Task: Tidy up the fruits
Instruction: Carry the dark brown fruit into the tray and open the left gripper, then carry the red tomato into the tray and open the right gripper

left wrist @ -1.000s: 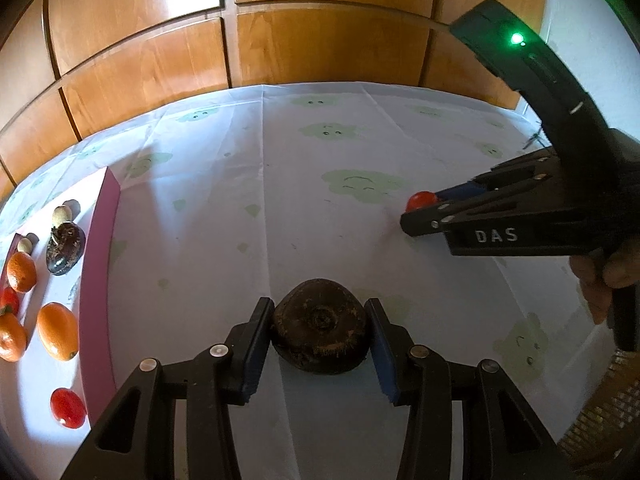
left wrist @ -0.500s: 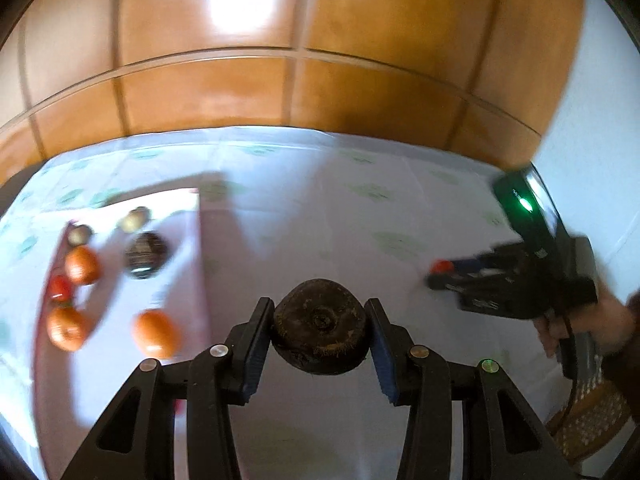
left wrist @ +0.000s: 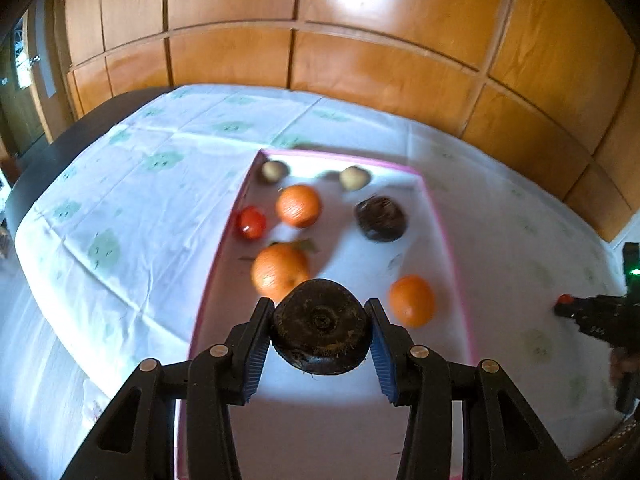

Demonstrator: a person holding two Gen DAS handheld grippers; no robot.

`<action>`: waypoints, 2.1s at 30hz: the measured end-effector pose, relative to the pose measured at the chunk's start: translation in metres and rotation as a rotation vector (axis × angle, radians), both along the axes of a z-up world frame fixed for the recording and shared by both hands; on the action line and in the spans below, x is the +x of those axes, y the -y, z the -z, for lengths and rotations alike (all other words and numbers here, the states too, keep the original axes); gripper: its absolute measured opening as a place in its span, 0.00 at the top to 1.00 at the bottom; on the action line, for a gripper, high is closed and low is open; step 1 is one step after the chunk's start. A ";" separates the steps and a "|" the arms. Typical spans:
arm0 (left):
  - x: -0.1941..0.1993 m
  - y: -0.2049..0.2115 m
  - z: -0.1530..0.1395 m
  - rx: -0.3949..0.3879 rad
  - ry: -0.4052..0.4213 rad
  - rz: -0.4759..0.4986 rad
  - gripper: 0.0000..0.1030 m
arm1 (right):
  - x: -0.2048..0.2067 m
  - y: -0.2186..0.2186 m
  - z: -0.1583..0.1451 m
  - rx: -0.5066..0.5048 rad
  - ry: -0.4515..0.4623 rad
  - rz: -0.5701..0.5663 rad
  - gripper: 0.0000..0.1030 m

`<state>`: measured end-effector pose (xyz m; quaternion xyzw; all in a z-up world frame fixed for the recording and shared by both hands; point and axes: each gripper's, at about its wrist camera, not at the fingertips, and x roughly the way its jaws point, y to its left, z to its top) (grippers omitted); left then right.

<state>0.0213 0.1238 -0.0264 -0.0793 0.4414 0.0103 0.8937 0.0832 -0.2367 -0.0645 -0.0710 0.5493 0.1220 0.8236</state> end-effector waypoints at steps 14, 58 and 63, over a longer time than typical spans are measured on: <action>0.002 0.001 0.018 0.021 -0.032 -0.014 0.51 | 0.001 0.002 -0.001 -0.002 0.001 0.003 0.73; -0.024 0.041 -0.028 0.224 0.181 -0.033 0.43 | 0.000 -0.005 -0.001 -0.063 0.009 0.031 0.74; -0.026 0.035 -0.029 0.219 0.188 -0.049 0.41 | 0.002 -0.014 -0.002 -0.035 0.003 0.024 0.74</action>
